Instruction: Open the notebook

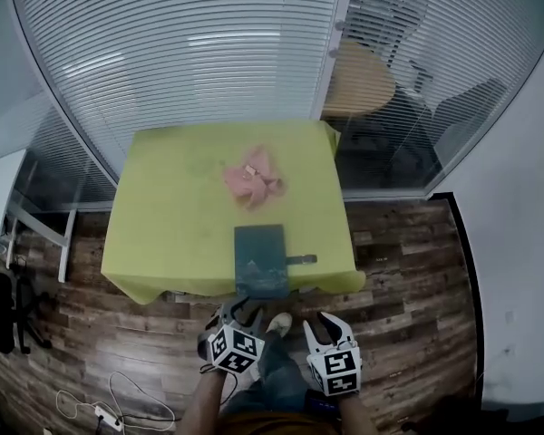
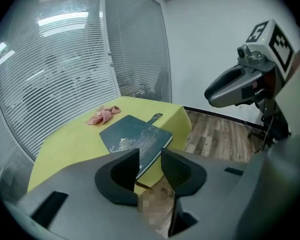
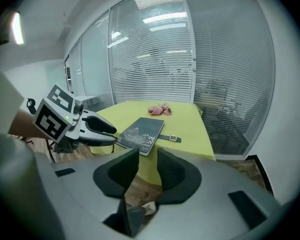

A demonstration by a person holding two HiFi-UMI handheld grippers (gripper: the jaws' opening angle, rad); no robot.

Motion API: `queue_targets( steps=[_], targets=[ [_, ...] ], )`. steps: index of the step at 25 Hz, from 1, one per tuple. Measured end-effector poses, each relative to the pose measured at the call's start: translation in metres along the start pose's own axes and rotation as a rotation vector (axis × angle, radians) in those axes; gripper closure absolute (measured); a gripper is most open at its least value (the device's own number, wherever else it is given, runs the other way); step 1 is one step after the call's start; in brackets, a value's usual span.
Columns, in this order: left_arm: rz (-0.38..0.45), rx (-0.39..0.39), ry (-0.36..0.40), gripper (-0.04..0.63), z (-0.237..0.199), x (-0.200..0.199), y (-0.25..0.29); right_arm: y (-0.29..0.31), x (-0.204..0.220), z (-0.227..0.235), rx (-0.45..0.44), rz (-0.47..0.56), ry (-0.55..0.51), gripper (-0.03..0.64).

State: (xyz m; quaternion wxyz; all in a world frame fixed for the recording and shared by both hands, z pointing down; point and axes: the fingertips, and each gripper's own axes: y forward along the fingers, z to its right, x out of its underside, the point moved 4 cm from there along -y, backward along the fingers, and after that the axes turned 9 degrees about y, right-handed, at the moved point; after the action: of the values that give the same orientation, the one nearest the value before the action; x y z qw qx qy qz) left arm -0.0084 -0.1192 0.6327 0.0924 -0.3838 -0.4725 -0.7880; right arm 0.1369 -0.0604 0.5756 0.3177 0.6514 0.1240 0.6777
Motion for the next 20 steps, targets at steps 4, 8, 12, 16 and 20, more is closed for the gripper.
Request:
queue_targets(
  steps=[4,8,12,16,20],
  targets=[
    [-0.038,0.012,0.055,0.449,0.002,0.006,0.013,0.009,-0.003,0.0,-0.025,-0.003,-0.004,0.489],
    [-0.074,0.018,0.136,0.448,0.004,0.009,0.027,0.017,-0.005,0.008,-0.02,0.001,0.014,0.489],
    [-0.092,0.013,0.182,0.446,0.008,0.012,0.031,0.021,0.006,0.01,-0.043,-0.025,0.048,0.489],
    [-0.108,0.0,0.248,0.448,0.005,0.014,0.038,0.029,0.007,0.009,-0.064,-0.05,0.06,0.489],
    [-0.126,0.006,0.31,0.451,0.007,0.015,0.046,0.036,-0.001,0.007,-0.084,-0.049,0.058,0.495]
  ],
)
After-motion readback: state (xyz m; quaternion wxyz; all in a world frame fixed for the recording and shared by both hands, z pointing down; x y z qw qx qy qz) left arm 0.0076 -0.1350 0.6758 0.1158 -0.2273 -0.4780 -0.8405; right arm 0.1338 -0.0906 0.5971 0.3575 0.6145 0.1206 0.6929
